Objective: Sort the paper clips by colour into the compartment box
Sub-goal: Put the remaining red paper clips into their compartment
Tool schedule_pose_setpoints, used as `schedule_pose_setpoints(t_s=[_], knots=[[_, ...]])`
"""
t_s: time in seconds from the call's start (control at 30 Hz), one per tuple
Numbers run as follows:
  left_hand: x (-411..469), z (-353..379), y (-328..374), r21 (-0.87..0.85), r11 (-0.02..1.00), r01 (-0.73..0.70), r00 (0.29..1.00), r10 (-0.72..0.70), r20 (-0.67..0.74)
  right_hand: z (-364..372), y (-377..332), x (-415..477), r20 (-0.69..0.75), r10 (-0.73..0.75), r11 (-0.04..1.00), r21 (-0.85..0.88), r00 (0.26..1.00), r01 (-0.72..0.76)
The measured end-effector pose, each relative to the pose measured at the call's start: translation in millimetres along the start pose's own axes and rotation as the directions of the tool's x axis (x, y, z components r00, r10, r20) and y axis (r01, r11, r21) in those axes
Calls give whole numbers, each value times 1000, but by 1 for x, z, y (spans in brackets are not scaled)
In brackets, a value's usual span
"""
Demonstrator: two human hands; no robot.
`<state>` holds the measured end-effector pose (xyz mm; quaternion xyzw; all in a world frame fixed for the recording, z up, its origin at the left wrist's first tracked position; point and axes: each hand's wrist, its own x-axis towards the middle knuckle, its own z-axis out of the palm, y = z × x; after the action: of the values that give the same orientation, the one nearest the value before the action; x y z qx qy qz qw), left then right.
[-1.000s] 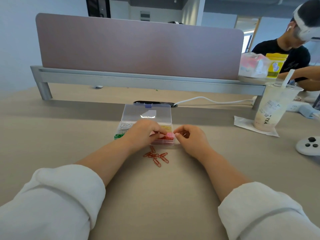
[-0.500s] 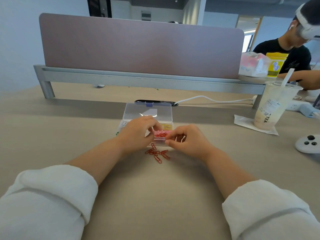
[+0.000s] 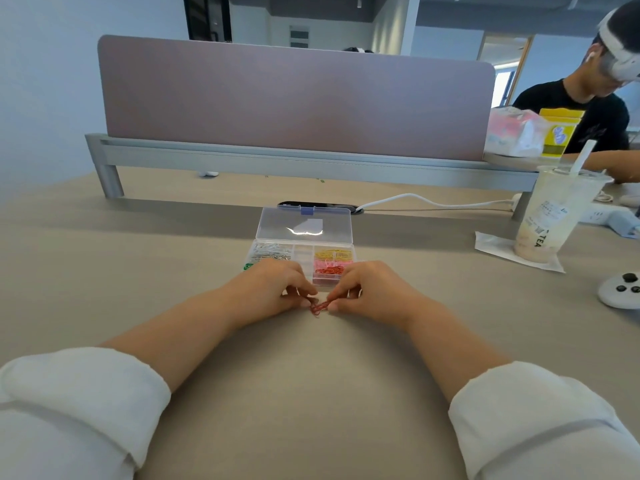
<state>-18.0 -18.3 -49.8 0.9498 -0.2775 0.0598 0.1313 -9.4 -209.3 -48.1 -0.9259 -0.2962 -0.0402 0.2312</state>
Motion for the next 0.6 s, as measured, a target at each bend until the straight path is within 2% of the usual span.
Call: schedule_pose_setpoints(t_s=[0.27,0.37,0.6], knots=[[1,-2,-2,-42,998,40,999,-39,15,3,2,3,-6,-11,997,-77,1000,11],[1,0,-4,-49,996,69,998,-70,-1,4,2,3,14,0,998,-67,1000,1],[2,0,0,4,994,108,991,-108,75,7,6,4,17,32,999,-8,999,-32]])
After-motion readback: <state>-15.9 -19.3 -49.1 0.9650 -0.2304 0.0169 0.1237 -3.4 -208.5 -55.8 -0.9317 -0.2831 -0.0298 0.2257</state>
